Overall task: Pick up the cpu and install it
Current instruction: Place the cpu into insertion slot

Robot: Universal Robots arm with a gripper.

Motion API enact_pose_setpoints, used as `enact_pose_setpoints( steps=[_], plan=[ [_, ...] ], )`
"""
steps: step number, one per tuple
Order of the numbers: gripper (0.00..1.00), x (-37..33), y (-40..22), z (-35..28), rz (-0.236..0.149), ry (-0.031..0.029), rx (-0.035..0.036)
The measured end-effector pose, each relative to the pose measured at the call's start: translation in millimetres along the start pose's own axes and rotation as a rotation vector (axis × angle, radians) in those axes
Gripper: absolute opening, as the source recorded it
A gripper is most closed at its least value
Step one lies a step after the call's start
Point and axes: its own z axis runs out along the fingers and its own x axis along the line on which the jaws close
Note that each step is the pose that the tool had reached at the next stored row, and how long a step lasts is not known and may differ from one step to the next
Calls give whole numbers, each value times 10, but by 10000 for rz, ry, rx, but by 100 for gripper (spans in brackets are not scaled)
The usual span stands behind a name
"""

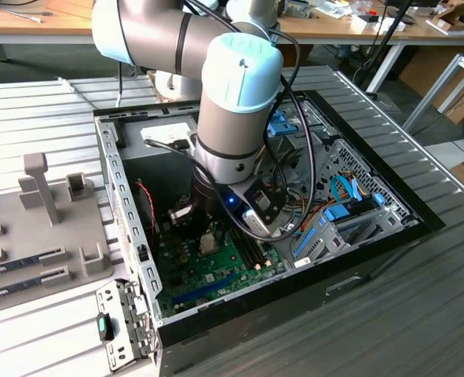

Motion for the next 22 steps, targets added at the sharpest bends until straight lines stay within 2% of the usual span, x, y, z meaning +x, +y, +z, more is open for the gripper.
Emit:
enact_pose_setpoints(
  steps=[13, 22],
  plan=[
    [47, 13, 8, 66, 0, 1, 2],
    [48, 12, 10, 76, 0, -2, -2]
  ],
)
